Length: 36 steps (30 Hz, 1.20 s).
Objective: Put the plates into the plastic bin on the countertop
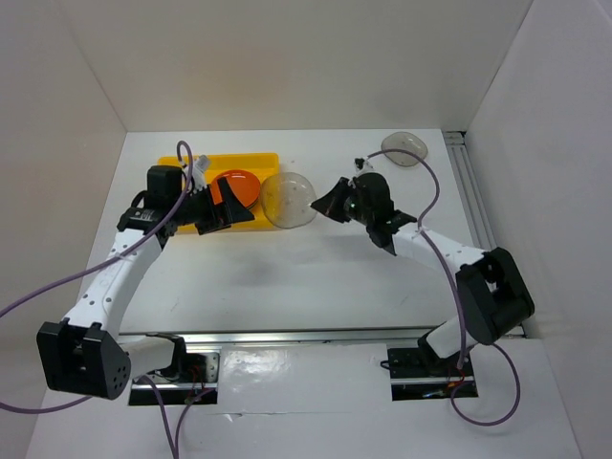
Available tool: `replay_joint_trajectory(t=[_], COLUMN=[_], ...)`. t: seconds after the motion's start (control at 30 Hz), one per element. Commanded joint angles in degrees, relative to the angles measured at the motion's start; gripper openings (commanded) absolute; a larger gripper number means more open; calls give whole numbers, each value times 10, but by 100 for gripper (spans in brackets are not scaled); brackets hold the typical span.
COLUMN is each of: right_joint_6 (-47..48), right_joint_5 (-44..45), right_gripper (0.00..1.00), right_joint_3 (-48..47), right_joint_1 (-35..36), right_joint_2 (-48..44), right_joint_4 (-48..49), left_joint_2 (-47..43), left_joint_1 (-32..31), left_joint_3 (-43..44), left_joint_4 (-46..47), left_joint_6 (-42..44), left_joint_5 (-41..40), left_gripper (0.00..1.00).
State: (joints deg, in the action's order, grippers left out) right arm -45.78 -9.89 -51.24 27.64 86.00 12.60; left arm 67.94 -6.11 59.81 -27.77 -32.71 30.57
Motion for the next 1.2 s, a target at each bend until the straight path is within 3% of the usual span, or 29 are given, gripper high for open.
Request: replay_joint_trajectory(t=[0.0,0.33,0.4,0.43,0.47,0.53,0.57,0.6,0.67,0.7,0.77,0.8,0.9,1.03,1.17], right_joint_6=[10,15,1,1,1,1,1,1,1,9,17,17,22,28,40], right_joint_5=[-52,-4,-4,3,11,49,59,71,79,86,149,177,234,216,189], right_gripper=[0,0,0,0,0,0,0,1,14,33,90,98,100,100,100], right_joint_3=[5,-28,-22,-17,-17,-17,-17,-17,-17,-17,-10,-3,60,112,148], right_joint_1=[35,128,133,138,138,155,155,162,162,162,162,162,162,131,125], right_joint_2=[-35,-53,-53,-53,-53,-59,-65,-65,-72,-72,-94,-105,-162,-208,-260], right_joint_4=[59,17,33,40,40,35,26,26,19,13,-36,-52,-54,-67,-86], left_joint_2=[4,-7,-7,-7,-7,-2,5,5,11,11,29,35,68,146,223], left_joint_1=[-6,-6,-6,-6,-6,-6,-6,-6,-6,-6,-6,-6,29,95,123], left_joint_3=[-6,-17,-17,-17,-17,-17,-11,-11,-4,1,21,30,51,65,91], left_joint_4=[18,31,31,31,31,25,18,18,13,8,1,1,15,100,184], left_joint_6=[6,-10,-10,-10,-10,-10,-10,-10,-10,-23,-38,-49,-98,-162,-174], left_joint_5=[-9,-37,-37,-43,-43,-43,-43,-51,-68,-81,-132,-147,-167,-143,-97], left_gripper=[100,95,74,47,33,18,1,0,0,0,0,0,0,0,0])
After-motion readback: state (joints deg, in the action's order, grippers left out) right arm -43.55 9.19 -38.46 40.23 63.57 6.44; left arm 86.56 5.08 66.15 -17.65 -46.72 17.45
